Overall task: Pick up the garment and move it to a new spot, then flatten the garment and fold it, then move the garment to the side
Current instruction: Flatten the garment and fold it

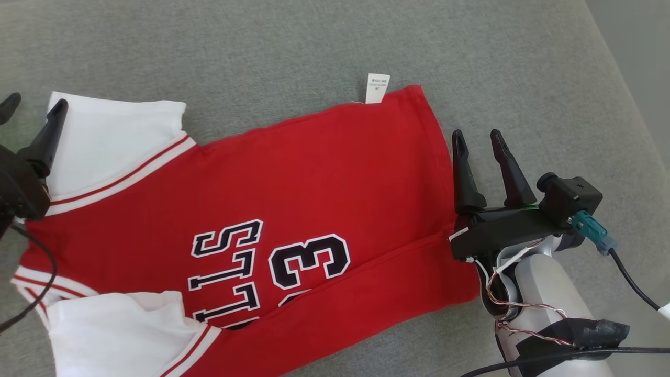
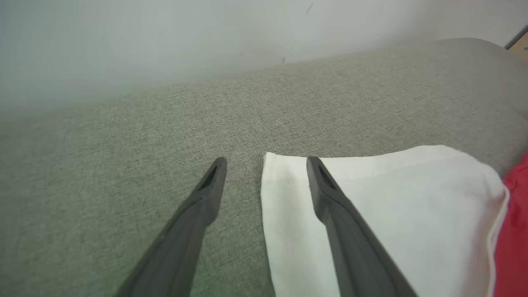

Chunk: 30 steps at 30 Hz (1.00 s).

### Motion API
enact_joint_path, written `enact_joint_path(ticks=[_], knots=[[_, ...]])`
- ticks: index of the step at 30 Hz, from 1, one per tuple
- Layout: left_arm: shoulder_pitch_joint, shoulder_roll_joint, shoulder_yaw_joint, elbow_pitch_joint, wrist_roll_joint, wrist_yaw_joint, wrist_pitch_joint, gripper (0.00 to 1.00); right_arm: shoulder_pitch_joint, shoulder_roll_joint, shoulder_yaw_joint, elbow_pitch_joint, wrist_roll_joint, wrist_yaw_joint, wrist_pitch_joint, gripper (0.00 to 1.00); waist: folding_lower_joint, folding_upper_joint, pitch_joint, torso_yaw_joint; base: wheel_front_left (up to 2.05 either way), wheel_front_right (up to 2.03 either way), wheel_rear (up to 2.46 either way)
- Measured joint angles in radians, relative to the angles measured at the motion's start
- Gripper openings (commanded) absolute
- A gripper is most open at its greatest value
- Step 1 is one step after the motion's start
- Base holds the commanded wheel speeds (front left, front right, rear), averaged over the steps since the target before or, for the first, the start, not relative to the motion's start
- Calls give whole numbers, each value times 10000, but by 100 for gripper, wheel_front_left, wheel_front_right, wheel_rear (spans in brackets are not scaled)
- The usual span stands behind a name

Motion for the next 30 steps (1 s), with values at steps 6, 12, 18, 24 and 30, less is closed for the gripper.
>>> enact_joint_path(ticks=[6, 12, 18, 24, 30], knots=[[-462, 148, -587, 671, -146, 0, 12, 100, 2, 2, 73, -104, 113, 0, 0, 100, -1, 0, 196, -252, 0, 0, 0], [-835, 140, -1104, 1001, -393, 0, 2, 92, 8, 4, 136, -109, 123, 0, 0, 100, -1, 0, 288, -326, 0, 0, 0], [-1233, 75, -1755, 1181, -564, 0, -96, 0, -61, 4, 213, 29, 134, 0, 0, 100, -1, -1, 325, -268, 0, 0, 0], [-1284, 17, -2297, 970, -752, 0, -685, 0, -546, 10, 201, 961, -207, 0, 36, 100, -2, -1, 143, -15, 0, 0, 0], [-1205, 111, -2460, 462, -882, 0, -1436, 0, -1676, 12, -82, 2265, -510, 0, 566, 100, -3, -2, -102, 400, 0, 0, 0]])
